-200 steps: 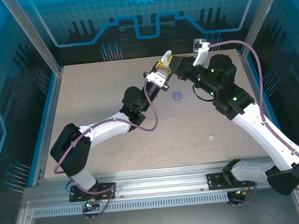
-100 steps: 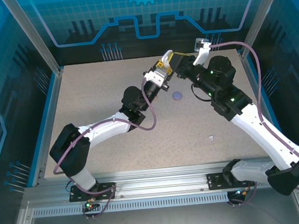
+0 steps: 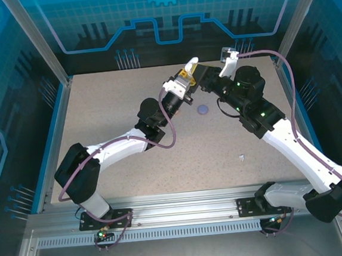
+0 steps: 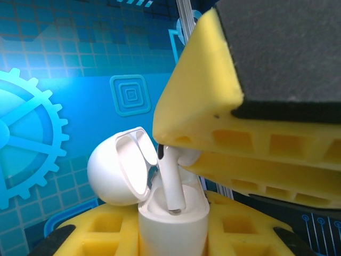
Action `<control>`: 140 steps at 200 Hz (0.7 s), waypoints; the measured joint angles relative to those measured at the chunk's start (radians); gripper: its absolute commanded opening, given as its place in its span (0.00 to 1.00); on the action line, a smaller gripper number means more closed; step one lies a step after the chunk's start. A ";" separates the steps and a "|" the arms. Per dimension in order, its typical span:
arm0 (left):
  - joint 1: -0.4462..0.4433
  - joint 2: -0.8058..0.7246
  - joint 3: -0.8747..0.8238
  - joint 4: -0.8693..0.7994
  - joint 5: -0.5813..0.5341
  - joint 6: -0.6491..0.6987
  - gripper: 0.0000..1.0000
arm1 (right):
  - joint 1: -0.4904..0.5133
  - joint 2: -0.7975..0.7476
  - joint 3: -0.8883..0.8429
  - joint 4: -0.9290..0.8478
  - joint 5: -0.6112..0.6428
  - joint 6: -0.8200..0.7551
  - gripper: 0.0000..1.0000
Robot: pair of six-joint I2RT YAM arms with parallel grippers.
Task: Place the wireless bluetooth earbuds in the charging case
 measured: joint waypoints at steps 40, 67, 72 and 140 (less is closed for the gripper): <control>0.002 0.000 0.000 -0.019 0.000 0.000 0.00 | 0.000 0.012 0.000 0.000 -0.013 0.006 0.26; 0.003 0.000 0.000 -0.026 -0.002 0.000 0.00 | 0.000 0.016 0.000 0.000 -0.013 0.005 0.25; 0.003 0.000 0.000 -0.026 -0.002 0.000 0.00 | 0.000 0.016 0.000 -0.001 -0.013 0.005 0.25; 0.003 0.000 0.000 -0.054 -0.002 -0.002 0.00 | -0.002 0.014 -0.002 -0.032 -0.013 0.004 0.24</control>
